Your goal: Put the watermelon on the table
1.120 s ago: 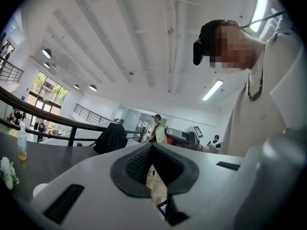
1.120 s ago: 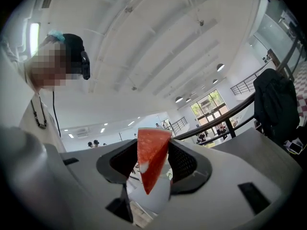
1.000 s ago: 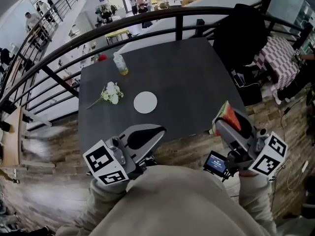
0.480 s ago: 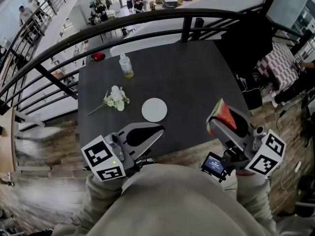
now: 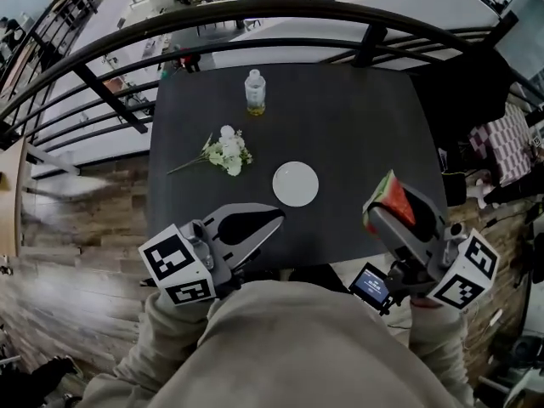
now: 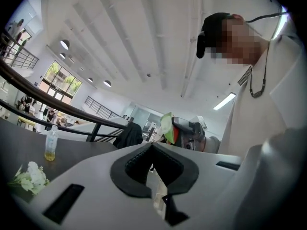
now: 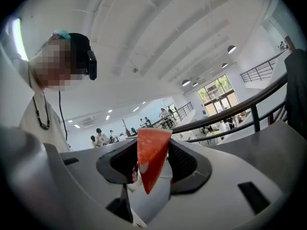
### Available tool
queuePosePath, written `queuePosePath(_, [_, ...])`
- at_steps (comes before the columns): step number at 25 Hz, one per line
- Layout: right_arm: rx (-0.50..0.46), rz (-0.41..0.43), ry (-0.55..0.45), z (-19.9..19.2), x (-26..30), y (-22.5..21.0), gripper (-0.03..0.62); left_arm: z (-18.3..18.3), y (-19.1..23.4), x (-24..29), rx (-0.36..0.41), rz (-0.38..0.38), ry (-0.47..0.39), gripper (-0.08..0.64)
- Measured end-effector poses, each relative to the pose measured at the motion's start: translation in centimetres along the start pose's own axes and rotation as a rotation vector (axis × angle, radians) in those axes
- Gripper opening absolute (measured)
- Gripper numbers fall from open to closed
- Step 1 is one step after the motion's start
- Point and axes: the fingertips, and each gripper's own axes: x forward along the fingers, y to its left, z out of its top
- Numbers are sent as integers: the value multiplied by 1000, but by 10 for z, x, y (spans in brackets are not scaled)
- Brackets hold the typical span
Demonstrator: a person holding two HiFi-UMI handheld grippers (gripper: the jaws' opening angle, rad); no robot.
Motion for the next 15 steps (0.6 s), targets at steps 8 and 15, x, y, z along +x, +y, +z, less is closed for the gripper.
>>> queuePosePath(8, [-11, 126, 30, 22, 27, -23, 204, 24, 10, 8, 26, 128, -71, 3])
queuePosePath(15, [-23, 214, 50, 41, 47, -38, 204, 45, 22, 9, 64, 246, -112, 3])
